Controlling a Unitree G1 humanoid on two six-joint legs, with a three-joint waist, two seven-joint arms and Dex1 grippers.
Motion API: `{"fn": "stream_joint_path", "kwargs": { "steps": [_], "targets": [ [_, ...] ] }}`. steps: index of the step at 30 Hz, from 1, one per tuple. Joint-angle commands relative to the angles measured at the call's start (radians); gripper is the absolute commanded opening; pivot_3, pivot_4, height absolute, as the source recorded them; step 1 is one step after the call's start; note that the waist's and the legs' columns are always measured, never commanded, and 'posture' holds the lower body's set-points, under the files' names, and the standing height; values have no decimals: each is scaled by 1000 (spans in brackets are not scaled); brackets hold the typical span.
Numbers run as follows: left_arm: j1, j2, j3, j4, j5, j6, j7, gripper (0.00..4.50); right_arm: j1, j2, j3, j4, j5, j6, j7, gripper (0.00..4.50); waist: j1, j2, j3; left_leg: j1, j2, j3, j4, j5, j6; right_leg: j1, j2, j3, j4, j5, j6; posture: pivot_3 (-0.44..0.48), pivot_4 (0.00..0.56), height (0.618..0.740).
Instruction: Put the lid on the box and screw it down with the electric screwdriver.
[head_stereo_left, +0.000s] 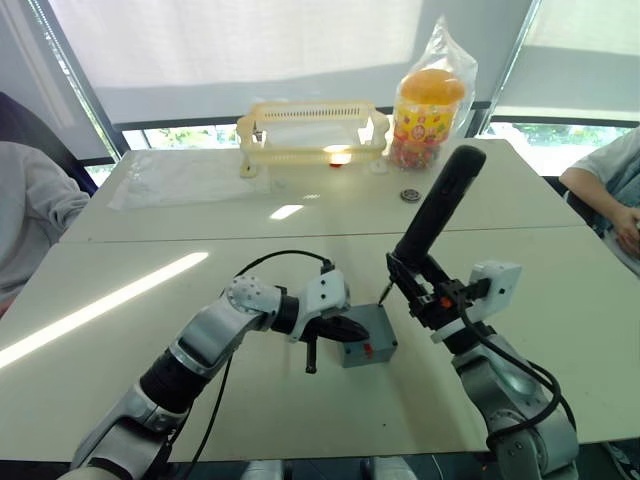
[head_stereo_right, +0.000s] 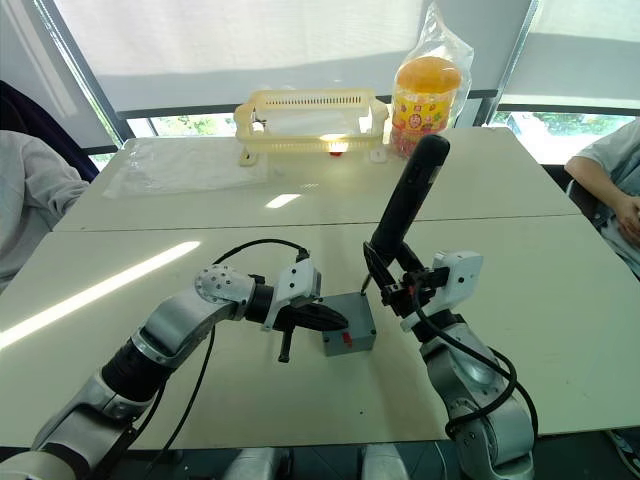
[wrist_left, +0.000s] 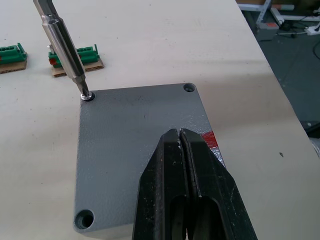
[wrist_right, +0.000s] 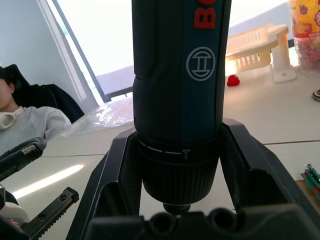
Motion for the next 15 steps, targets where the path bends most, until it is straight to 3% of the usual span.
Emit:
{"fn": "stream_joint_path", "kwargs": {
  "steps": [1,15],
  "targets": [
    [14,14,-14,5,22,12,1,0,-2,5,-8,-33,-6,-52,14,1775,0,0,0,0,0,0,0,0,0,0,0,0,0,0,0,0,150,740],
    [15,17,-11,3,22,12,4,0,-3,11,-3,15,-38,-101,38,1775,0,0,0,0,0,0,0,0,0,0,0,0,0,0,0,0,150,740]
  ]
}}
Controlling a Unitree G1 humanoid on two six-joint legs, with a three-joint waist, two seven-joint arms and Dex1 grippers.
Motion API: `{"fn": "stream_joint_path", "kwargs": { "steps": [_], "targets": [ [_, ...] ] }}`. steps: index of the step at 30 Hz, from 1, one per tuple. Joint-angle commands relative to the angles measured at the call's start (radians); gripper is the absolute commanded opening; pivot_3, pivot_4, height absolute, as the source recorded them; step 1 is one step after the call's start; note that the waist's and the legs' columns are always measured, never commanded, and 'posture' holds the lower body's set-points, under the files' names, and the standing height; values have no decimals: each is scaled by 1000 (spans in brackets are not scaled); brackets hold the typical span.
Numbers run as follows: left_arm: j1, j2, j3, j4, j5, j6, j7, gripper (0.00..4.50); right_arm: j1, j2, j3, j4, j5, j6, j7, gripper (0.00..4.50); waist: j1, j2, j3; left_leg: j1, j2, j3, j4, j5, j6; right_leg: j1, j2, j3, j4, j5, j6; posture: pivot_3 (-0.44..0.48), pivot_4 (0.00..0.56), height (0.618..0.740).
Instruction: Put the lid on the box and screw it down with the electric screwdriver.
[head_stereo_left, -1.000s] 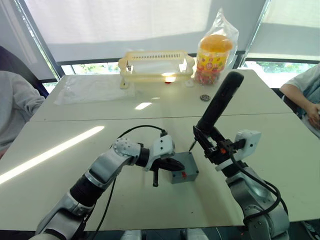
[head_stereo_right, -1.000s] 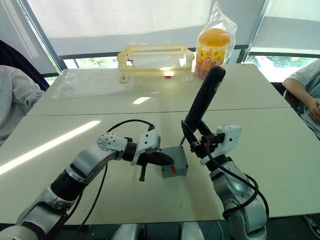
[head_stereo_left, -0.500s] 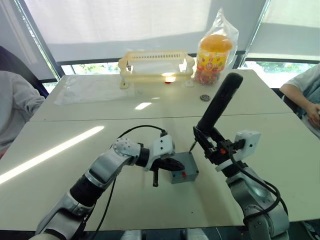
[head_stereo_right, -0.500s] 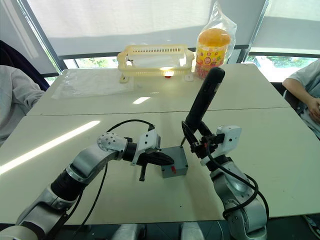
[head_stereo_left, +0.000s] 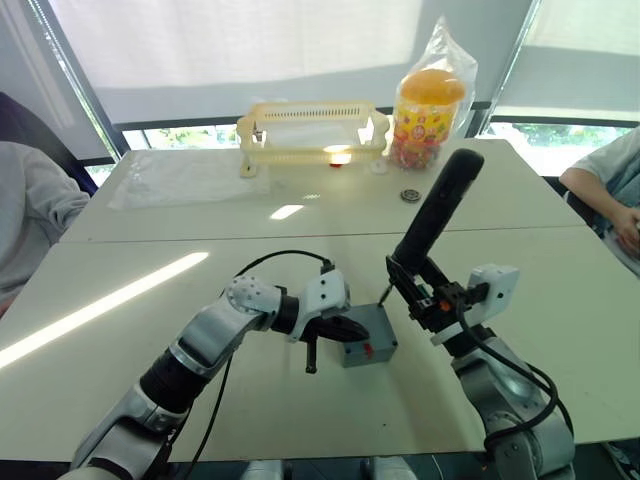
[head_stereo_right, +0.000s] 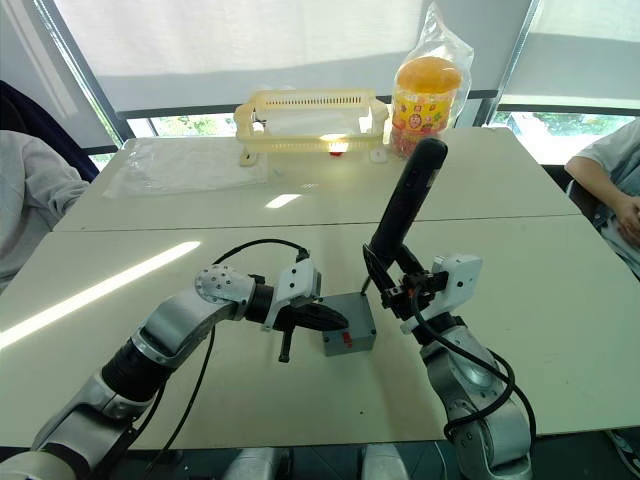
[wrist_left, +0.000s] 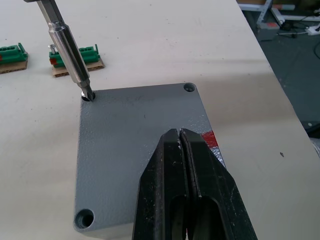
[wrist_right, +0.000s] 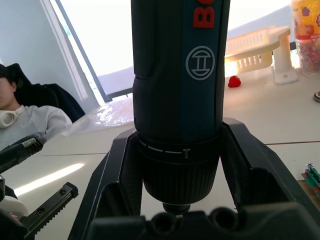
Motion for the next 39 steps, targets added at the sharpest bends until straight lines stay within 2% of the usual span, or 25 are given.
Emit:
{"fn": "stream_joint_path", "kwargs": {
  "steps": [1,9,39],
  "targets": [
    [16,19,-11,2,22,12,2,0,-15,12,-16,-30,8,-32,-3,1775,0,0,0,0,0,0,0,0,0,0,0,0,0,0,0,0,150,740],
    [16,21,-11,2,21,11,-2,0,-36,11,-31,-90,41,-1,-40,1775,0,0,0,0,0,0,0,0,0,0,0,0,0,0,0,0,150,740],
    [13,15,-18,9,22,9,-6,0,7,7,-18,-146,57,32,-78,1775,0,0,0,0,0,0,0,0,0,0,0,0,0,0,0,0,150,740]
  ]
}}
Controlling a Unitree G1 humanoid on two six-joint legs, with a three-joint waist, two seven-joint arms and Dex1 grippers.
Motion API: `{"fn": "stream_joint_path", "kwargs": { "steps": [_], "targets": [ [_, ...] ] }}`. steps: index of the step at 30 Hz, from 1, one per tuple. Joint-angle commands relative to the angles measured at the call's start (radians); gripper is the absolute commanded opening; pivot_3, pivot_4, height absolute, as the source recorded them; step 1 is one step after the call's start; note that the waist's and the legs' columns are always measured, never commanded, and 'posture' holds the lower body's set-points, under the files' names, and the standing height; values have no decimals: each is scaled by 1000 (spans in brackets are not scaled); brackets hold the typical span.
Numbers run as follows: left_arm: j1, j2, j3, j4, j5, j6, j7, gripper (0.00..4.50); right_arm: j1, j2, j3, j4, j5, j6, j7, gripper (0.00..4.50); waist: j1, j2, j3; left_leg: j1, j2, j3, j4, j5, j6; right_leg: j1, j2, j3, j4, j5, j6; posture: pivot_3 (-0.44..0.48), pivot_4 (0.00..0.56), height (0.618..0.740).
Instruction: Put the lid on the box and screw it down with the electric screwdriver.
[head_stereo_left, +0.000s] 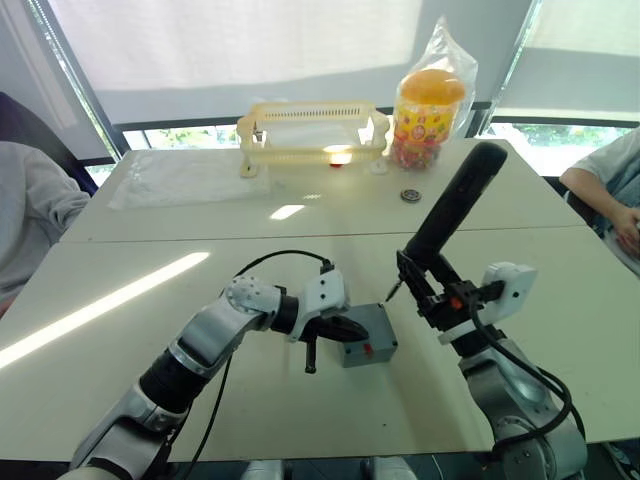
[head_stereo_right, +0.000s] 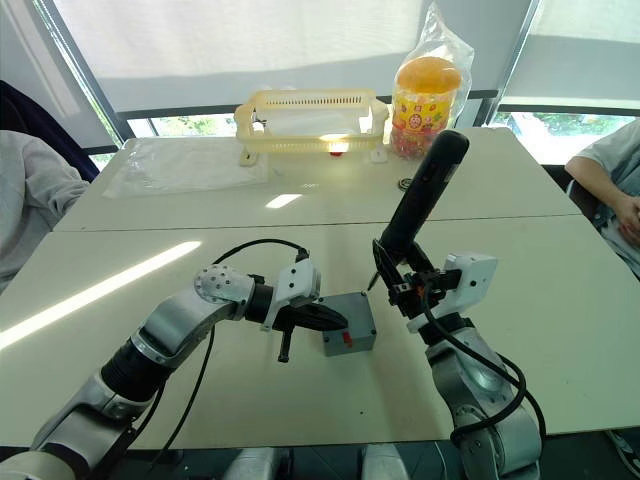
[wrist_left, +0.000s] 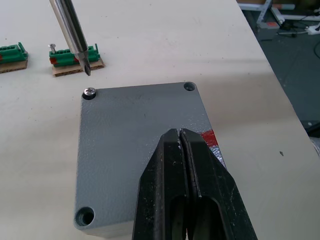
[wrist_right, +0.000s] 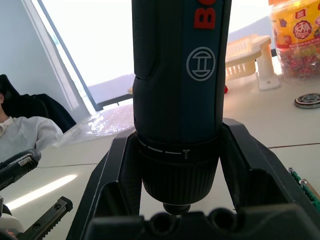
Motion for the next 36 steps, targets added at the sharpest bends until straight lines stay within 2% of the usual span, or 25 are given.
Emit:
{"fn": "stream_joint_path", "kwargs": {
  "steps": [1,36],
  "targets": [
    [13,13,-18,10,23,11,-2,0,-9,7,8,-63,4,-27,4,1775,0,0,0,0,0,0,0,0,0,0,0,0,0,0,0,0,150,740],
    [19,21,-18,4,28,9,3,0,-33,24,6,-27,-15,-48,20,1775,0,0,0,0,0,0,0,0,0,0,0,0,0,0,0,0,150,740]
  ]
}}
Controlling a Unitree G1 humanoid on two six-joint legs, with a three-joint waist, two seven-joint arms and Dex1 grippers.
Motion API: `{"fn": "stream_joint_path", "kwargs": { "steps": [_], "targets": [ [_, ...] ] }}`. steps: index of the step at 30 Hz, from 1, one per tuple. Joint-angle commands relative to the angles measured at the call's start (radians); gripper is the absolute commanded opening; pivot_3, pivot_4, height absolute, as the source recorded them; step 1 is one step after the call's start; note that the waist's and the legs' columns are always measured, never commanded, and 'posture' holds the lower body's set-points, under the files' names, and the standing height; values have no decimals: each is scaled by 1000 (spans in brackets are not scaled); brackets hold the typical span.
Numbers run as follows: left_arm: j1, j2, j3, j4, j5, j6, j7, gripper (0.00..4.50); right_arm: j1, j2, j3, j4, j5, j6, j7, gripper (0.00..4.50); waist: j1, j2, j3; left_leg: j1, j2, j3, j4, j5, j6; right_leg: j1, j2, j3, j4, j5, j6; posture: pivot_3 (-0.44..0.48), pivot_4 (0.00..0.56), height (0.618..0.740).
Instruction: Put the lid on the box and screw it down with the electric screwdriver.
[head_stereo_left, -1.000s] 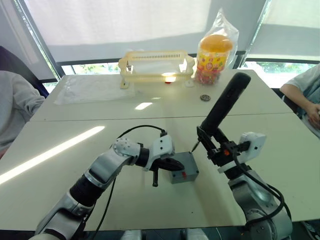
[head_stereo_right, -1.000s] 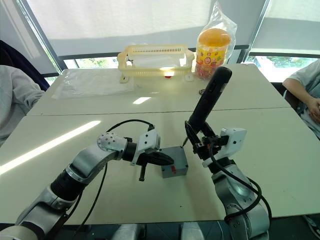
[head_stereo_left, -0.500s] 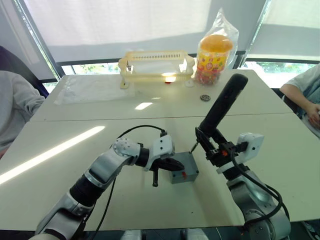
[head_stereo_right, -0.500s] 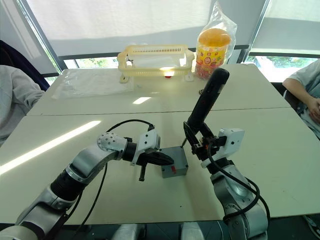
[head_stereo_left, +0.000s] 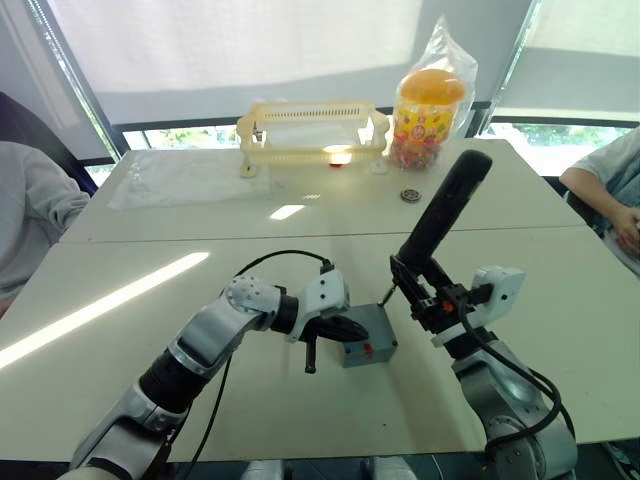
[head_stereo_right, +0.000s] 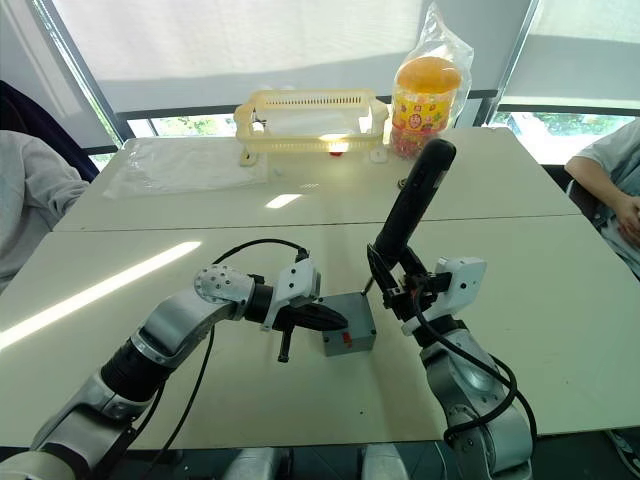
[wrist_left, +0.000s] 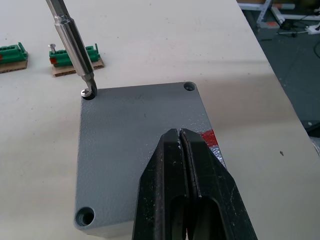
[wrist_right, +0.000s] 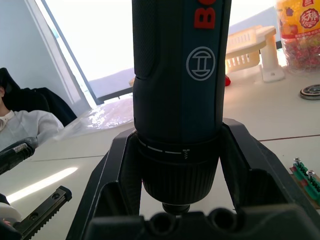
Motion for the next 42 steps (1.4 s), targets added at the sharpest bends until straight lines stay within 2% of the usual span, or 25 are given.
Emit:
{"fn": "stream_joint_path", "kwargs": {
  "steps": [1,42],
  "targets": [
    [19,20,-19,5,28,10,1,0,-32,7,-16,-66,19,-29,-2,1775,0,0,0,0,0,0,0,0,0,0,0,0,0,0,0,0,150,740],
    [18,15,-17,9,29,8,9,0,-12,19,2,-22,-14,-54,18,1775,0,0,0,0,0,0,0,0,0,0,0,0,0,0,0,0,150,740]
  ]
}}
